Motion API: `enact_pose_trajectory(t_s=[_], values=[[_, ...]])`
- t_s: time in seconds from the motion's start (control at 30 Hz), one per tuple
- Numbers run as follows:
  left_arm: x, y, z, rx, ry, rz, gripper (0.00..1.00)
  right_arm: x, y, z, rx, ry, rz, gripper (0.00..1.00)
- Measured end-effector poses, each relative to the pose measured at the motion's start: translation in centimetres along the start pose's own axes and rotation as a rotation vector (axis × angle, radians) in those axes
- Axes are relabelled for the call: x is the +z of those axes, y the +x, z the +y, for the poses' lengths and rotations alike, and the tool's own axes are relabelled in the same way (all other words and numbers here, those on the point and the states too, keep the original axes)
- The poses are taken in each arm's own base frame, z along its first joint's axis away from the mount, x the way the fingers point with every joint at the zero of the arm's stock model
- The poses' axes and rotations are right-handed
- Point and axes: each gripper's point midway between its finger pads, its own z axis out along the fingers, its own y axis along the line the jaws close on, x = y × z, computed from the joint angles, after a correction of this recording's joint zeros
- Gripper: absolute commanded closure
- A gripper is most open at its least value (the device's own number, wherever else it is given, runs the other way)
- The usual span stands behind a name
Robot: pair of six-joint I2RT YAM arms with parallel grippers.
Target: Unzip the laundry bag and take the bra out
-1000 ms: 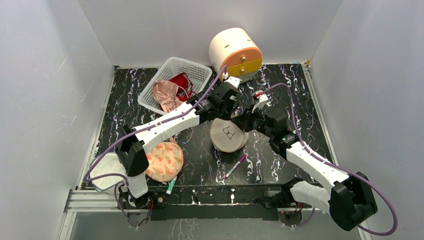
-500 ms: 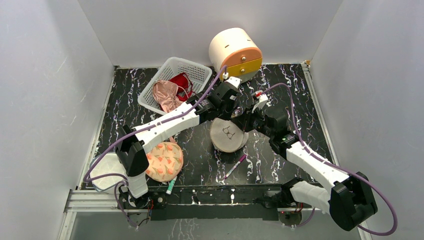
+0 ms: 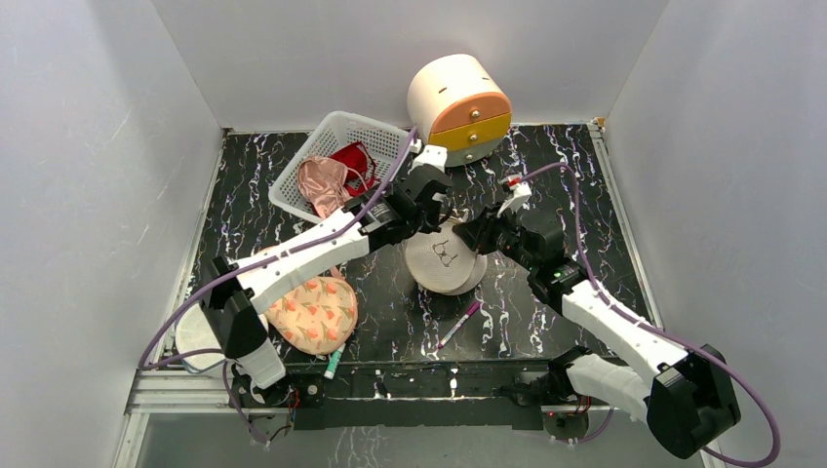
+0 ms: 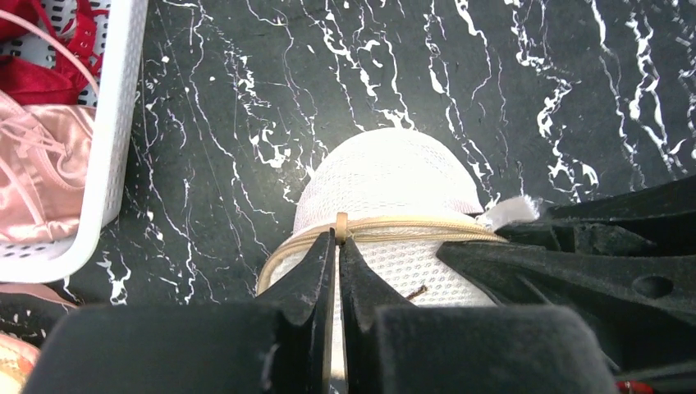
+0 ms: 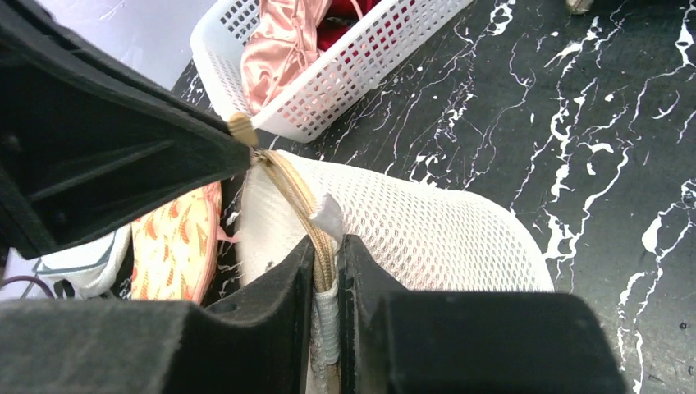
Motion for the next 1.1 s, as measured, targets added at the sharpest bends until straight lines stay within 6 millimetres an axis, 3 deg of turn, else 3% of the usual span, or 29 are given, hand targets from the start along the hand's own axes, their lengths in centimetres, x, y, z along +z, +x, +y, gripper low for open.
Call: enact_pose_trajectory(t_s=[0.13, 0.37, 0.5, 0.6, 0.73, 0.8, 0.93, 1.1], values=[[-1.2, -0.3, 0.6, -0.060, -0.001, -0.028, 1.00, -0.2, -0.2, -0.2, 0.036, 0.016, -0.022, 0.77], [-1.9, -0.5, 0.6, -0.089, 0.017, -0.042, 1.00, -0.3, 0.8, -1.2, 0.028, 0.063, 0.011, 0.45], [-2.0, -0.4, 0.4, -0.085, 0.030, -0.035, 1.00, -0.4, 0.7, -1.6, -0.023, 0.098, 0.076, 0.36], [-2.0, -0.3, 0.2, -0.082, 0.043, -0.030, 1.00, -0.1, -1.3, -0.8, -0.074, 0.091, 0.079, 0.37], [-2.0, -0.3, 0.0, -0.078, 0.053, -0.025, 1.00, 0.4, -4.1, 0.8, -0.141, 0.046, 0.078, 0.48], [-2.0, -0.2, -0.1, -0.076, 0.058, -0.023, 1.00, 0.8, -4.4, 1.3, -0.163, 0.017, 0.096, 0.53], [-2.1, -0.1, -0.2, -0.073, 0.066, -0.019, 1.00, 1.5, -2.9, 1.7, -0.186, -0.044, 0.166, 0.65], [-2.1, -0.1, -0.3, -0.073, 0.070, -0.016, 1.00, 2.2, -0.6, 2.0, -0.169, -0.110, 0.251, 0.68]])
